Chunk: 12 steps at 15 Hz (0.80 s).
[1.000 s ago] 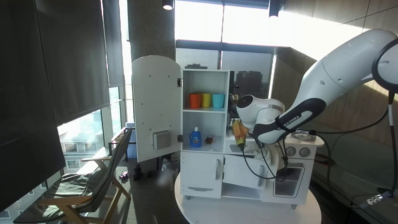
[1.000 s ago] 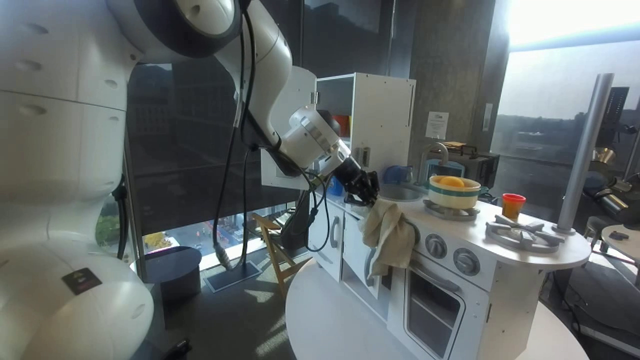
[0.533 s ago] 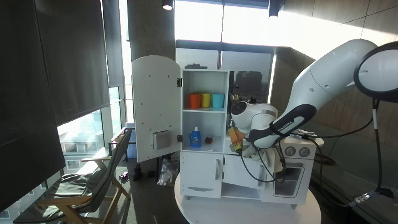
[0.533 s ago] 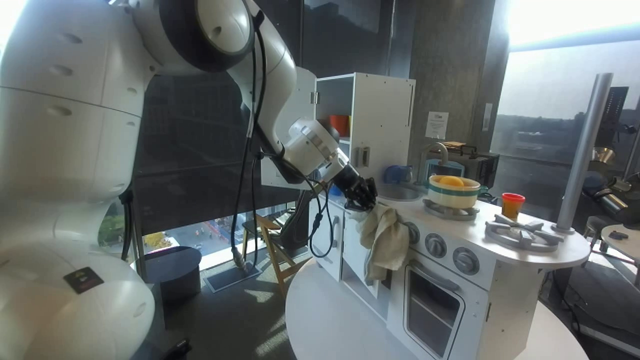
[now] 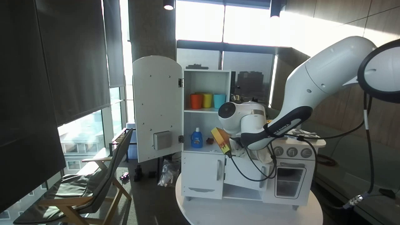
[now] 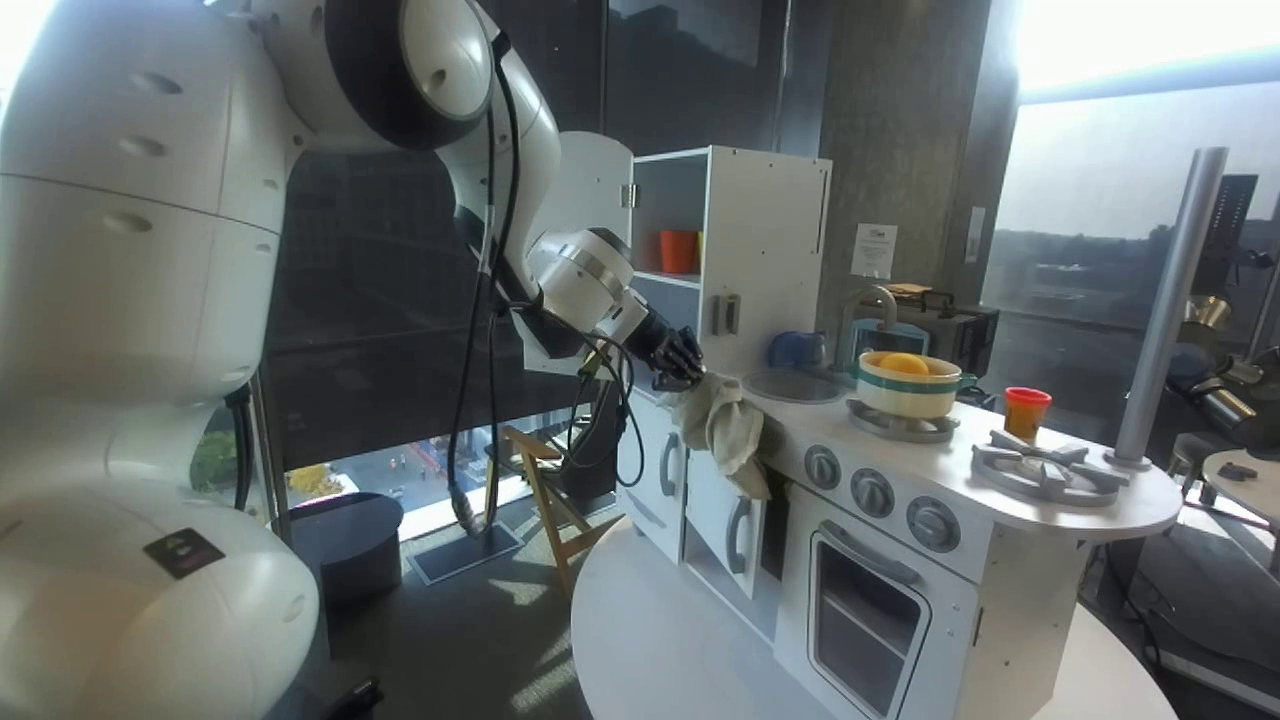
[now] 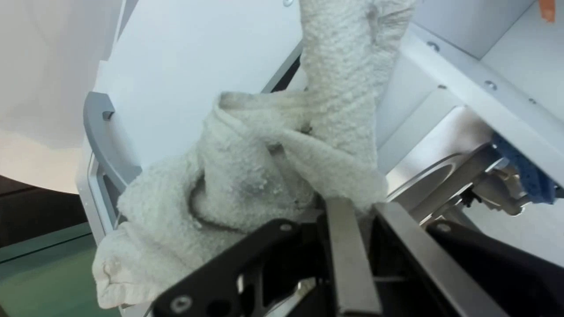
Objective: Use the white towel to wipe the counter
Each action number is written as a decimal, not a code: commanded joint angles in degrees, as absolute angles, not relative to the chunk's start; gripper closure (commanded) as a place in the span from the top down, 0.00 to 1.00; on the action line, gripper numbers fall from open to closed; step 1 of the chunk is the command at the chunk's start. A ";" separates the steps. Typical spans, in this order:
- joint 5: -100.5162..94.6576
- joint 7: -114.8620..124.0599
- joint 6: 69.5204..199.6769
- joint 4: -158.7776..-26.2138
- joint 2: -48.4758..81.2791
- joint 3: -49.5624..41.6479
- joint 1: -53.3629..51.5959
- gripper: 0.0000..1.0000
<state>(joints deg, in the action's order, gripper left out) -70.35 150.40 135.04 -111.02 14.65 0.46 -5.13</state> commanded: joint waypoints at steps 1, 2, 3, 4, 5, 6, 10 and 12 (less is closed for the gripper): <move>-72.35 146.74 138.94 -107.33 16.45 1.63 -5.28 0.09; -71.63 146.30 139.31 -106.88 16.88 1.57 -5.01 0.10; -71.26 146.03 138.98 -106.73 17.13 1.27 -4.71 0.10; -70.59 145.82 138.65 -106.87 17.34 0.91 -4.24 0.10; -70.53 145.95 138.05 -107.12 17.52 0.40 -3.79 0.09; -69.90 146.20 137.82 -107.57 17.62 -0.08 -3.15 0.09; -67.40 147.00 135.71 -109.64 17.11 -1.15 -2.16 0.09; -66.73 147.92 134.67 -110.92 17.02 -2.26 -1.29 0.09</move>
